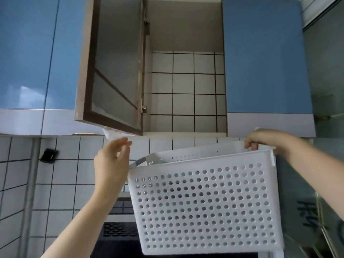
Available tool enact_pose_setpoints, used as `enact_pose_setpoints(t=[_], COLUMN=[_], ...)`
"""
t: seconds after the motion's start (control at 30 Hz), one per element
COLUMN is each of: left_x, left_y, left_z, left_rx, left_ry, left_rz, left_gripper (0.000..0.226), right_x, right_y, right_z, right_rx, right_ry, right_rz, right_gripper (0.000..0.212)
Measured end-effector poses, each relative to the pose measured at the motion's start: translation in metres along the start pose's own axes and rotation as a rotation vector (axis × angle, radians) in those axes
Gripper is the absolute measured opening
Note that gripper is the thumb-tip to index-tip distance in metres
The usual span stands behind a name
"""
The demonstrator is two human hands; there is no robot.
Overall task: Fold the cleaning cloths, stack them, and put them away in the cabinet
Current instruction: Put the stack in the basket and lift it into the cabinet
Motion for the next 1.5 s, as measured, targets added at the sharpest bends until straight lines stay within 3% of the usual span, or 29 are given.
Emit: enact_pose_setpoints(t=[0.1,0.23,0.37,0.5,0.73,0.9,1.03,1.17,1.37,1.5], left_x=[0.049,0.081,0.089,0.105,0.163,0.184,0.188,0.193,0.205,0.199], left_y=[0.002,0.045,0.067,0.061,0.045,0.051,0.065,0.076,0.076,0.084], left_z=[-0.041,-0.074,-0.069,-0.055,-0.009,0.03,0.075,0.105,0.125,0.141], left_rx=[-0.01,-0.226,-0.21,-0.09,0.061,0.043,0.02,0.017,0.088,0.092], left_ry=[0.307,0.646,0.753,0.794,0.959,0.992,0.859,0.705,0.766,0.781], left_rz=[0.067,0.269,0.43,0.351,0.263,0.253,0.295,0.326,0.242,0.241], left_gripper=[0.02,0.043,0.051,0.05,0.051,0.052,0.058,0.055,0.044,0.054], right_x=[-0.003,-0.007,-0.014,-0.022,-0.052,-0.078,-0.091,-0.093,-0.114,-0.123], right_y=[0.005,0.0,-0.013,-0.033,-0.085,-0.108,-0.122,-0.123,-0.143,-0.14], right_z=[-0.002,-0.008,-0.018,-0.029,-0.043,-0.046,-0.044,-0.033,-0.027,-0.022], right_rx=[-0.005,0.0,0.037,0.046,0.118,0.135,0.16,0.039,0.003,0.067], right_ry=[0.021,0.026,0.011,-0.051,-0.195,-0.278,-0.214,-0.114,-0.151,-0.21], right_rz=[0.005,0.013,0.026,0.151,0.232,0.327,0.394,0.504,0.547,0.517], right_gripper=[0.021,0.013,0.013,0.036,0.02,0.036,0.026,0.013,0.02,0.018])
Point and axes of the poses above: each hand's wrist, its own z-axis towards the middle knuckle, its own y-axis out of the palm, x = y × z, the point moved 7 cm from there along z, towards the middle knuckle, and after that the axes turned 3 degrees about y, right-handed, at the moved point
